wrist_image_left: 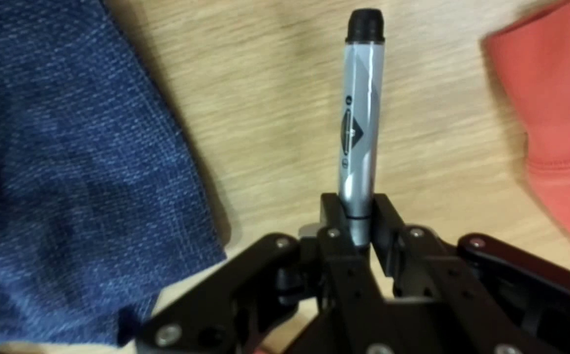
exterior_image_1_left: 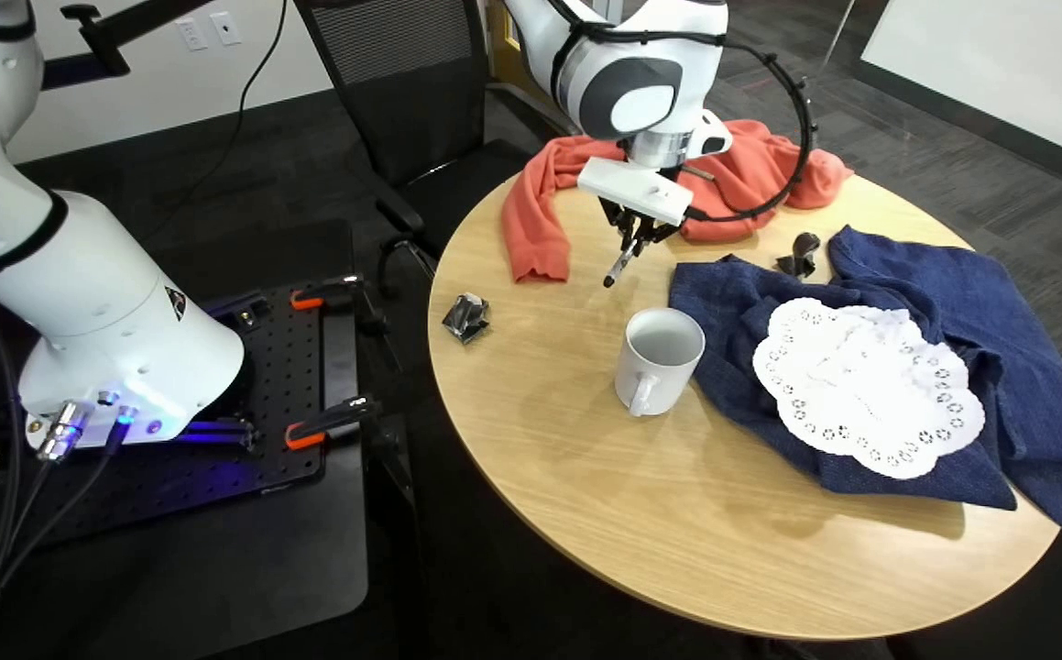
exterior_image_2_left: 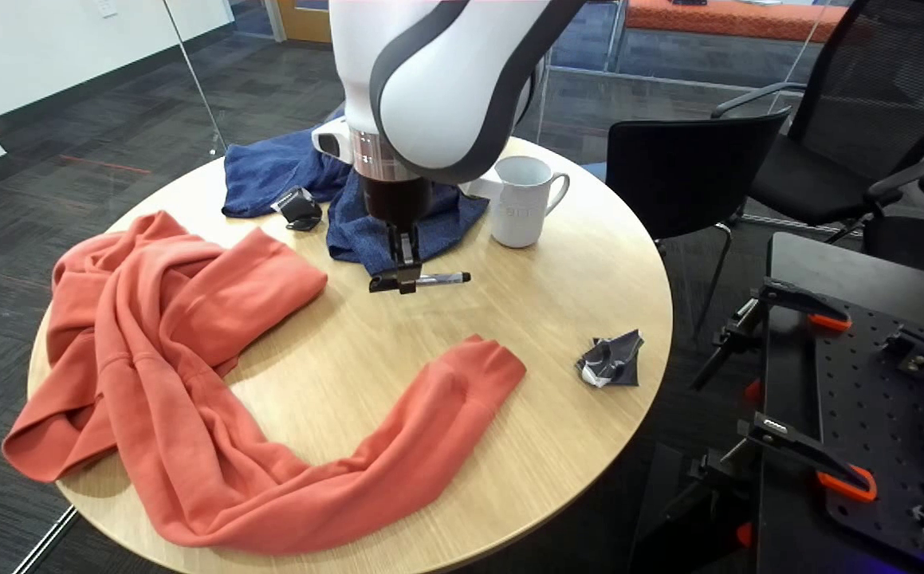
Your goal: Put the marker in the mug
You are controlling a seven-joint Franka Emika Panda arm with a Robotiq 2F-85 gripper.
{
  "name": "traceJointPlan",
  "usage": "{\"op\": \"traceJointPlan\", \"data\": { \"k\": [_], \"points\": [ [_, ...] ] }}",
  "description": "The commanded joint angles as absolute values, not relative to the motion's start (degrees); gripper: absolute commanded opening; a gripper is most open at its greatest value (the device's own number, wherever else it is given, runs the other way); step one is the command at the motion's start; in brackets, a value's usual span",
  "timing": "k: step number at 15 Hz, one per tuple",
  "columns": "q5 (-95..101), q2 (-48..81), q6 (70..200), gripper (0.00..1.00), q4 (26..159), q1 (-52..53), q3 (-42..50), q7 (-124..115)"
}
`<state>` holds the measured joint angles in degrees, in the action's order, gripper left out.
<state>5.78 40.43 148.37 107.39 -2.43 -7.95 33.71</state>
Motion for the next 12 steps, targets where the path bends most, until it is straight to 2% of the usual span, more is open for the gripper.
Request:
{"op": "traceJointPlan", "data": {
  "k": [1, 12],
  "points": [
    [5.73, 32.56, 149.68, 0.05, 112.31, -2.18, -8.13, 28.53],
    [6.39, 15.11, 147.14, 0.05, 118.82, -0.27, -3.88, 11.69]
  ]
}}
